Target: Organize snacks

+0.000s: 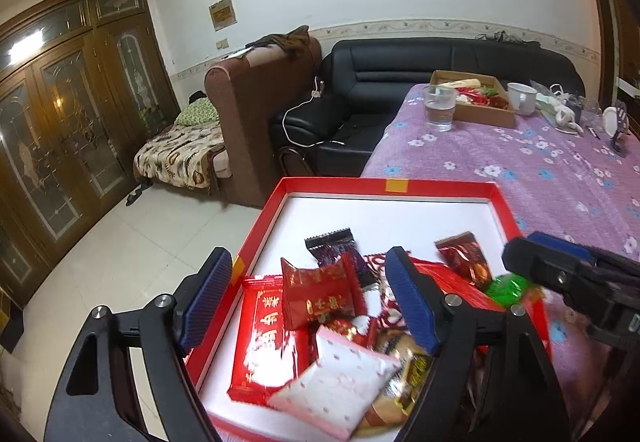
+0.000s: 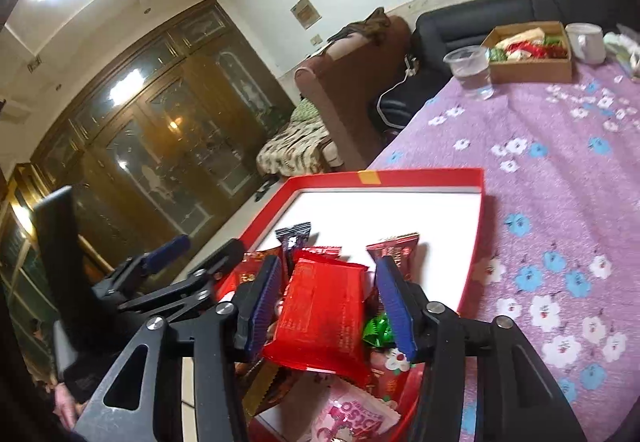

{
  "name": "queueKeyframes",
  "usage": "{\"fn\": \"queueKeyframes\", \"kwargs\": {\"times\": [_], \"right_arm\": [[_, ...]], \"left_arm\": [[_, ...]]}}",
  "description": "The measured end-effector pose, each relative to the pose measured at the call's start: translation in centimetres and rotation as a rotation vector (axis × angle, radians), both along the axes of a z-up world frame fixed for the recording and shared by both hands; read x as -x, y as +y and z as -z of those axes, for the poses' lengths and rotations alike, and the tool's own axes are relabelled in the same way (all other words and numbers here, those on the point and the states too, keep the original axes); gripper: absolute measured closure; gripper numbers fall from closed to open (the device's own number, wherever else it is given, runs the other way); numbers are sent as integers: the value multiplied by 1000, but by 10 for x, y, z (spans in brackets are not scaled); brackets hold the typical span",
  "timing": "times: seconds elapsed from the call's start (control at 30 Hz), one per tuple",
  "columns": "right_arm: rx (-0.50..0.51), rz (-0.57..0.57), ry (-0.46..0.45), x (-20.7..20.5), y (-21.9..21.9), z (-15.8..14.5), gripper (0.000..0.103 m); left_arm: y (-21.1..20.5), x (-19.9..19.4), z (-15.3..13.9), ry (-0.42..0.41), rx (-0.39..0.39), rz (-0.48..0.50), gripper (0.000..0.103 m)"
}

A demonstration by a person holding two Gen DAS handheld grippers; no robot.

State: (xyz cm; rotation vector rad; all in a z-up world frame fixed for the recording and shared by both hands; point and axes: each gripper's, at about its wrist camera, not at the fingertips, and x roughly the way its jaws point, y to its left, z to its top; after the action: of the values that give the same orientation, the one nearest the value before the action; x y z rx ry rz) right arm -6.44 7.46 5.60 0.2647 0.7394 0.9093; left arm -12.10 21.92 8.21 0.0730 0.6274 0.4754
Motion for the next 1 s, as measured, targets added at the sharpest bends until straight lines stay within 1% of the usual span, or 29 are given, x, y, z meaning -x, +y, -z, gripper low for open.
{"fn": "queueKeyframes", "kwargs": {"times": [0.03, 0.1, 0.17, 0.23, 0.47, 0.53, 0.7, 0.77, 0.8, 0.9, 1.0], "right_arm": [[0, 12, -7, 3, -2, -2, 46], [-10, 34, -21, 10, -8, -8, 40], [-22, 62, -46, 22, -16, -14, 37], [-9, 81, -71, 35, -21, -19, 34], [9, 130, -154, 92, -46, -42, 31], [2, 146, -179, 111, -57, -51, 29], [-16, 179, -225, 151, -84, -67, 24], [-27, 201, -247, 169, -95, -72, 24], [-35, 207, -251, 176, -100, -74, 23], [-56, 231, -256, 196, -114, -77, 22], [-65, 244, -265, 209, -124, -81, 22]], "left_arm": [[-3, 3, -2, -4, -2, 3, 20], [-8, 12, -6, -13, -4, 12, 20], [-14, 24, -11, -23, 0, 25, 20], [-19, 34, -15, -30, 5, 35, 20], [-37, 82, -33, -94, 12, 56, 19], [-45, 99, -38, -114, 5, 68, 15], [-69, 135, -47, -152, -38, 109, 9], [-78, 148, -50, -161, -37, 137, 1], [-82, 153, -52, -167, -34, 150, 0], [-94, 173, -57, -209, -40, 187, 0], [-101, 181, -62, -223, -24, 212, 0]]}}
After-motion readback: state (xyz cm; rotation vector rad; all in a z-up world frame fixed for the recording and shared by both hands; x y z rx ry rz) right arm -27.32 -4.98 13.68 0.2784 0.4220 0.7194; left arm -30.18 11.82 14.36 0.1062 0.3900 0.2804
